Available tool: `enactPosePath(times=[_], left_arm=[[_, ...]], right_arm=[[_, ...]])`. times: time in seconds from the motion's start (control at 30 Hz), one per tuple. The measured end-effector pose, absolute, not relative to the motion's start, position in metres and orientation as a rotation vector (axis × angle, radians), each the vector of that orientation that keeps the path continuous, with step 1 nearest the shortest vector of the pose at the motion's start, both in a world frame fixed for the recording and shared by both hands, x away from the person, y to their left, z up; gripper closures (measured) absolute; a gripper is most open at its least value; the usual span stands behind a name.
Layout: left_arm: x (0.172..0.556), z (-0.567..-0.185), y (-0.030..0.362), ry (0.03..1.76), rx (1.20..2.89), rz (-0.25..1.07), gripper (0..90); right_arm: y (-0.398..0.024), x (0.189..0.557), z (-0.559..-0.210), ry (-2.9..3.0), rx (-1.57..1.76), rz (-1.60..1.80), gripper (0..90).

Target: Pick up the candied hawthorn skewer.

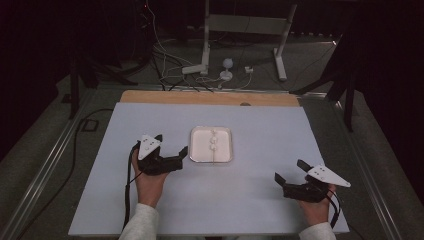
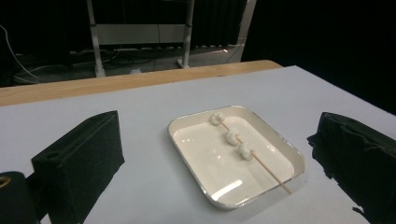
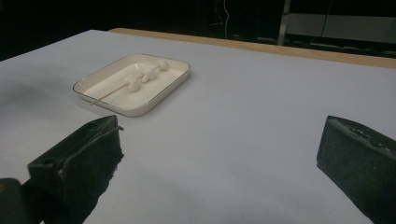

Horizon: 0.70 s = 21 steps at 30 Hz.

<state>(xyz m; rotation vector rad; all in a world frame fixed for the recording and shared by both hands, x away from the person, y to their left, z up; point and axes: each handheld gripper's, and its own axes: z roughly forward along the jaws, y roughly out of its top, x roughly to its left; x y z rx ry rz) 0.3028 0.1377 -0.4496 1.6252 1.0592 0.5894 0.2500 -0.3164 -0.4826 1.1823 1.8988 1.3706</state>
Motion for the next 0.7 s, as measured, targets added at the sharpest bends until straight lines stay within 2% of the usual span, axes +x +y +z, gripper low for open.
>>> enactPosePath(times=[0.7], left_arm=[[0.331,-0.469,0.096,1.049,1.71,0.563,1.2]], right_arm=[[-0.317,0.251,-0.483,1.9,1.188,1.371,0.0]])
